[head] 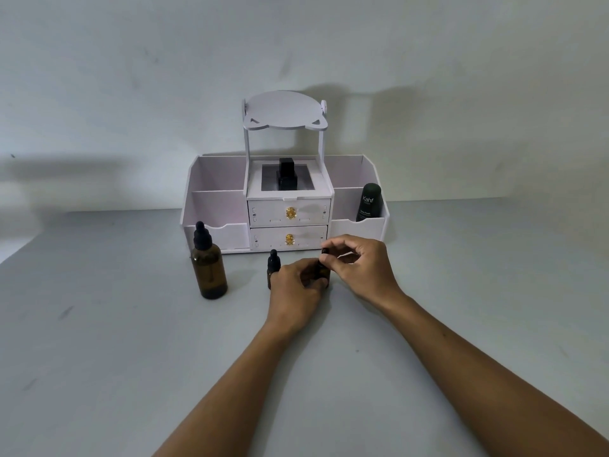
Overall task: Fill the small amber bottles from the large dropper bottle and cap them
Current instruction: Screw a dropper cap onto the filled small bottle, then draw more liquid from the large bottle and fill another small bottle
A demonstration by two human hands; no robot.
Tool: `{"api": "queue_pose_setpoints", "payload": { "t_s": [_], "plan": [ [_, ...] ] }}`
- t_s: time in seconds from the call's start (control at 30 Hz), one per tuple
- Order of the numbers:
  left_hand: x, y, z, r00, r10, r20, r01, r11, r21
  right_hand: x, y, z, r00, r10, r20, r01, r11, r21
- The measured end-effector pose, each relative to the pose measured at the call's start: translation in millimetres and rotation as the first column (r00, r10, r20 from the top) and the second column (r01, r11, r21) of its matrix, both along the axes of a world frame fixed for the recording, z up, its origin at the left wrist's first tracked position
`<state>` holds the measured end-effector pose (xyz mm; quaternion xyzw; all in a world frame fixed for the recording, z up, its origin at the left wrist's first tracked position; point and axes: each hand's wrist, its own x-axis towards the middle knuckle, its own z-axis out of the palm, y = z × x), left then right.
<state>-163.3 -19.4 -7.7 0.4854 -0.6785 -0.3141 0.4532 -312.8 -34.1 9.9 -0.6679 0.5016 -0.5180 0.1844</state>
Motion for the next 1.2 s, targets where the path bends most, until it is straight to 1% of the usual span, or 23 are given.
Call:
{"api": "queue_pose_setpoints", "payload": {
  "t_s": [0.07, 0.13, 0.2, 0.3, 0.4, 0.5, 0.57, 0.67, 0.73, 0.8, 0.87, 1.0, 1.07, 1.2],
  "plan": [
    [0.3, 1.3, -0.5, 1.0, -0.015, -0.009, 0.015, 1.0, 0.001, -0.6, 0.9, 0.0, 1.0, 0.011, -0.006, -0.011, 1.0, -0.001],
    [1.5, 2.9, -1.4, 1.0, -0.015, -0.018, 0.015, 1.0, 0.017, -0.2, 3.1, 2.5, 0.999, 0.033, 0.025, -0.033, 0.999, -0.017],
    [5.1, 6.6, -1.7, 1.0, 0.013, -0.01, -0.012, 0.998, 0.055, 1.5, 6.4, 8.8, 0.997, 0.049, 0.066, -0.044, 0.997, -0.071],
    [14.5, 16.7, -1.8, 0.999, 0.037, -0.002, -0.037, 0.997, 0.074, 6.2, 11.8, 24.7, 0.996, 0.054, 0.069, -0.041, 0.984, -0.174],
    [31.0, 29.4, 4.3, 0.999, 0.051, -0.015, -0.05, 0.999, 0.021, 18.8, 15.6, 45.2, 0.992, 0.089, 0.086, -0.065, 0.967, -0.247],
    [52.7, 39.2, 15.5, 0.994, 0.085, -0.063, -0.09, 0.993, -0.075, 41.3, 15.9, 63.9, 0.988, 0.133, 0.083, -0.105, 0.954, -0.28],
    [71.8, 41.5, 21.9, 0.975, 0.153, -0.16, -0.174, 0.977, -0.127, 60.5, 14.1, 72.7, 0.981, 0.166, 0.097, -0.135, 0.956, -0.262],
    [103.3, 37.3, 29.3, 0.898, 0.283, -0.336, -0.352, 0.921, -0.168, 92.6, 8.2, 79.8, 0.965, 0.218, 0.147, -0.191, 0.965, -0.178],
    [122.1, 31.1, 31.3, 0.854, 0.369, -0.366, -0.458, 0.868, -0.193, 111.7, 2.3, 81.3, 0.962, 0.235, 0.142, -0.218, 0.968, -0.127],
    [139.7, 25.4, 29.9, 0.827, 0.443, -0.345, -0.522, 0.834, -0.18, 128.9, -4.0, 79.7, 0.961, 0.25, 0.12, -0.242, 0.967, -0.074],
    [153.5, 20.3, 23.9, 0.848, 0.441, -0.294, -0.494, 0.859, -0.133, 142.5, -9.5, 75.1, 0.962, 0.255, 0.095, -0.255, 0.967, -0.016],
    [164.3, 11.4, 9.0, 0.925, 0.328, -0.189, -0.336, 0.942, -0.009, 156.7, -15.2, 64.7, 0.969, 0.247, 0.02, -0.248, 0.967, 0.054],
    [165.6, 7.9, 4.2, 0.946, 0.278, -0.167, -0.277, 0.96, 0.03, 159.0, -16.2, 61.2, 0.97, 0.242, 0.013, -0.242, 0.967, 0.083],
    [166.7, 8.0, 3.5, 0.965, 0.215, -0.153, -0.21, 0.976, 0.05, 164.4, -16.6, 57.9, 0.968, 0.251, -0.012, -0.248, 0.963, 0.108]
  ]
}}
